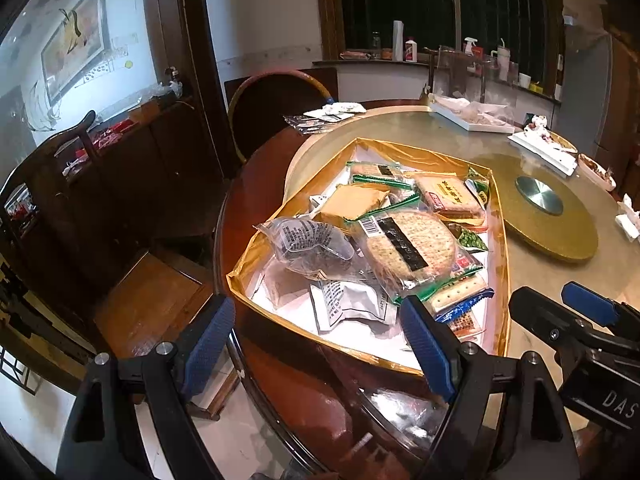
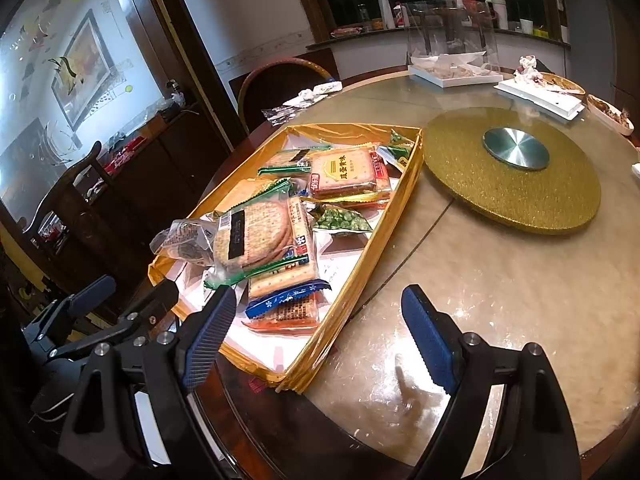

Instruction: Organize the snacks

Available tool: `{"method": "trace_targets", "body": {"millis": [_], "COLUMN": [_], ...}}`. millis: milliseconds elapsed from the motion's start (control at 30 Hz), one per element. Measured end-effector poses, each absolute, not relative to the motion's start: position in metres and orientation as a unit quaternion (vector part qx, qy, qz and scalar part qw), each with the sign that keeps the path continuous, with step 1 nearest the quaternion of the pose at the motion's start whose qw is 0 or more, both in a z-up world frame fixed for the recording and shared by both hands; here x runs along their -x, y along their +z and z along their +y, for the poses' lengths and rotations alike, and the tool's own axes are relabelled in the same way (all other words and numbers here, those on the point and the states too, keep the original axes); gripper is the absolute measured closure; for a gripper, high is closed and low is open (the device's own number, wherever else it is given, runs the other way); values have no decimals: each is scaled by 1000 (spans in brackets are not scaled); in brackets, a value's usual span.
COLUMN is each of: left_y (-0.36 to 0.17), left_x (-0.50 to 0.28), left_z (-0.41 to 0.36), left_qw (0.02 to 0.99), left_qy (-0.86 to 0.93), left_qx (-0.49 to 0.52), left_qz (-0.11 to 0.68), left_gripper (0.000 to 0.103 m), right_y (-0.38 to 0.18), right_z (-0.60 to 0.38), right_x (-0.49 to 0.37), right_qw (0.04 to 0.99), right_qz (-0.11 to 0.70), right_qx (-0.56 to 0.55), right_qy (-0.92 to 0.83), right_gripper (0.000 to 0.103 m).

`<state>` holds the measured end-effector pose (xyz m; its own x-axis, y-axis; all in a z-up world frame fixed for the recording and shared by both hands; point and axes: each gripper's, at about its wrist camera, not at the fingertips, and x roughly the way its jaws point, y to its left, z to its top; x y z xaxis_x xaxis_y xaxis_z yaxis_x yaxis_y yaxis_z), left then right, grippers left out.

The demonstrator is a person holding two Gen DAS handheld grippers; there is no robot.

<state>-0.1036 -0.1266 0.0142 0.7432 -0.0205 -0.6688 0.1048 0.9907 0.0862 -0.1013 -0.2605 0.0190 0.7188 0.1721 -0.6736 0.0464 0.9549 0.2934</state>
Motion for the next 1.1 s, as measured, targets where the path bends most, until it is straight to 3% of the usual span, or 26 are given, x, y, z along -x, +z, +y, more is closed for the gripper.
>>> {"method": "trace_targets", "body": {"millis": [1100], "left_y": [4], "left_x": [101], "left_z": [-133], "left_qw": [923], "left_qy": [-39], "left_qx": [-82], "left_qz": [373], "left_gripper": [18], "right_y": [16], "right_z": [-258], "right_x": [98], "right_qw": [914], "right_qz": [376], "right_qx": [-149], "right_qy": [33], "right_gripper": [18]}}
